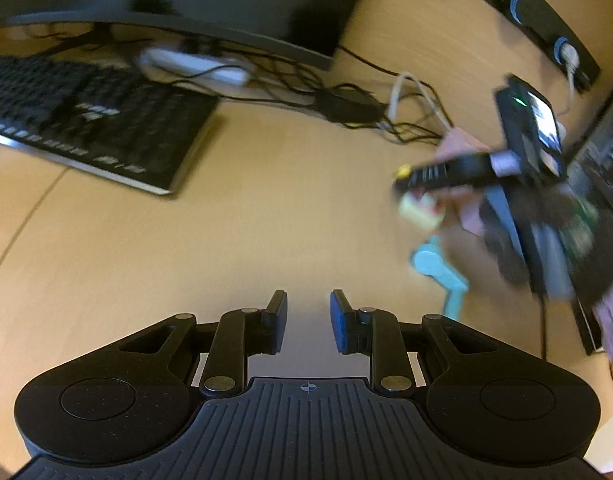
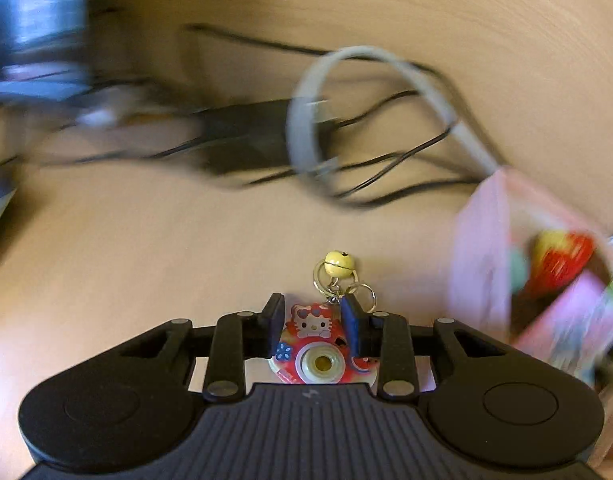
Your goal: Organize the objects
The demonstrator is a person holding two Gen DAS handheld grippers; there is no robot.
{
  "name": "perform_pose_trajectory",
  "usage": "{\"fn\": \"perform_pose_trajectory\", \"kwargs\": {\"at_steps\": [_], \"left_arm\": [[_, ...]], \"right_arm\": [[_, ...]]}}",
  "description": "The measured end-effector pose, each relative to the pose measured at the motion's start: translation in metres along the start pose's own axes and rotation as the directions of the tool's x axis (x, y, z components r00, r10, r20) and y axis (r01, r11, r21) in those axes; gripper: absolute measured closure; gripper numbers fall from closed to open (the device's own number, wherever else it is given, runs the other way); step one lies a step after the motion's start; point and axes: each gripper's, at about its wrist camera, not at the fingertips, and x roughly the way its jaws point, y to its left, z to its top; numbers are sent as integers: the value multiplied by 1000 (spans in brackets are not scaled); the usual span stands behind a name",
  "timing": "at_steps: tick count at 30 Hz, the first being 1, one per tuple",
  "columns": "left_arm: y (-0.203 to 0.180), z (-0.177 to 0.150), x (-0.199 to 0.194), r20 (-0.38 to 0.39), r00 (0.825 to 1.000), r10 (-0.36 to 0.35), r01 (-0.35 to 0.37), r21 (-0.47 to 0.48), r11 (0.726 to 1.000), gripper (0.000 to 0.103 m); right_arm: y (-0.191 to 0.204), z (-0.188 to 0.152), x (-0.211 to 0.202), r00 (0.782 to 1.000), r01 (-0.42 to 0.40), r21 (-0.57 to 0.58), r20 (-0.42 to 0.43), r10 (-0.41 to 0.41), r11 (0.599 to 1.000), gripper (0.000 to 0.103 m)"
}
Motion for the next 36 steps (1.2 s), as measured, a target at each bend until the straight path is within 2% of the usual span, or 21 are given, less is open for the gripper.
{"fn": "perform_pose_trajectory", "kwargs": {"at_steps": [2, 3, 4, 6, 8, 13, 15, 19, 21, 26, 31, 34, 36], "left_arm": [[-11, 1, 6, -11, 1000, -15, 15, 23, 1000, 77], [-17, 2, 10, -19, 1000, -20, 21, 39, 999, 77], [-22, 2, 13, -26, 999, -22, 23, 50, 998, 77], [-34, 2, 20, -46, 999, -24, 27, 68, 997, 77], [-45, 0, 24, -60, 998, -35, 40, 77, 996, 77], [-86, -4, 35, -119, 989, -83, 100, 143, 985, 77], [-103, -5, 39, -131, 987, -95, 116, 169, 979, 77], [-123, -8, 38, -164, 985, -53, 84, 186, 979, 77], [-127, -11, 34, -187, 982, -26, 63, 196, 978, 77], [-120, -6, 38, -246, 966, -77, 95, 62, 994, 77], [-124, 0, 70, -270, 962, -33, 24, -36, 999, 77], [-138, 4, 89, -254, 967, 10, -6, 20, 1000, 77], [-152, 3, 94, -233, 971, 55, -27, 122, 992, 76]], "right_arm": [[7, -26, -20, 996, -89, -34, -3, 89, 995, 70], [10, -38, -31, 995, -98, -63, 1, 98, 993, 70], [11, -53, -43, 997, -81, -91, 8, 82, 993, 69], [9, -76, -66, 999, 32, -161, 45, -25, 987, 57], [-1, -96, -89, 988, 133, -193, 103, -114, 972, 41], [-52, -124, -143, 979, 143, -24, 147, -138, 989, 26], [-70, -138, -153, 976, 150, 31, 155, -153, 988, 25], [-94, -165, -155, 978, 144, 130, 131, -161, 981, 24], [-101, -179, -153, 987, 100, 168, 110, -119, 981, 24], [-96, -201, -149, 989, 101, 169, 88, -117, 981, 23], [-98, -208, -155, 986, 106, 185, 106, -127, 977, 23], [-103, -214, -163, 982, 122, 199, 116, -147, 972, 19], [-107, -216, -164, 981, 135, 211, 109, -161, 968, 19]]}}
